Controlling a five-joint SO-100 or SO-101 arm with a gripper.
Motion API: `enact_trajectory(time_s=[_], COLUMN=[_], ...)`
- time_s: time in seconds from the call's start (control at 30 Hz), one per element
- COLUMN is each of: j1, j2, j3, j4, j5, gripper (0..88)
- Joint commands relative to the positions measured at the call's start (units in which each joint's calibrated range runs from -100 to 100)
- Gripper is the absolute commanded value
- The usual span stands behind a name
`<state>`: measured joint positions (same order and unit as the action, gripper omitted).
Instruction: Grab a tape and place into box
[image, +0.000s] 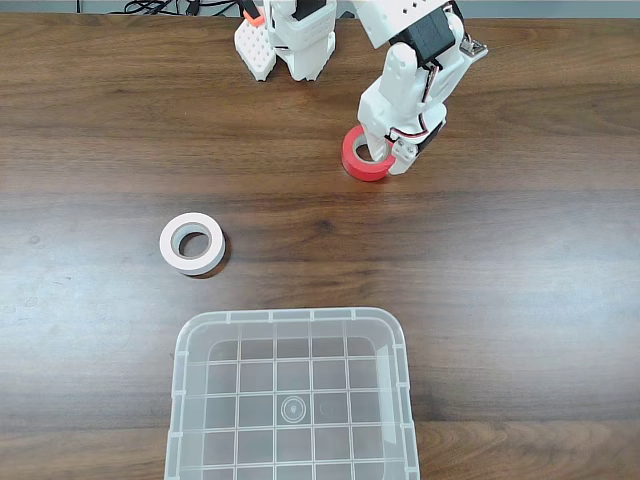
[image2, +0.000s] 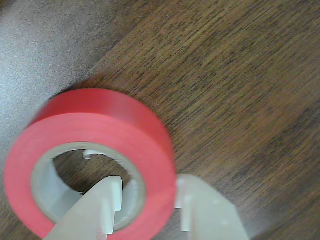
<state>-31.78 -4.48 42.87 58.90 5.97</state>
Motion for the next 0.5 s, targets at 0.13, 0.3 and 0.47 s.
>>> enact_trajectory(time_s=[0.13, 0.3, 0.47], j1=[1.79, 3.69, 5.52], j2=[-1.72, -1.80, -1.88], j3=[-1.48, -1.48, -7.61], j4=[0.18, 0.43, 6.60], j5=[0.19, 0.25, 0.25], gripper=[5.8, 5.8, 5.7])
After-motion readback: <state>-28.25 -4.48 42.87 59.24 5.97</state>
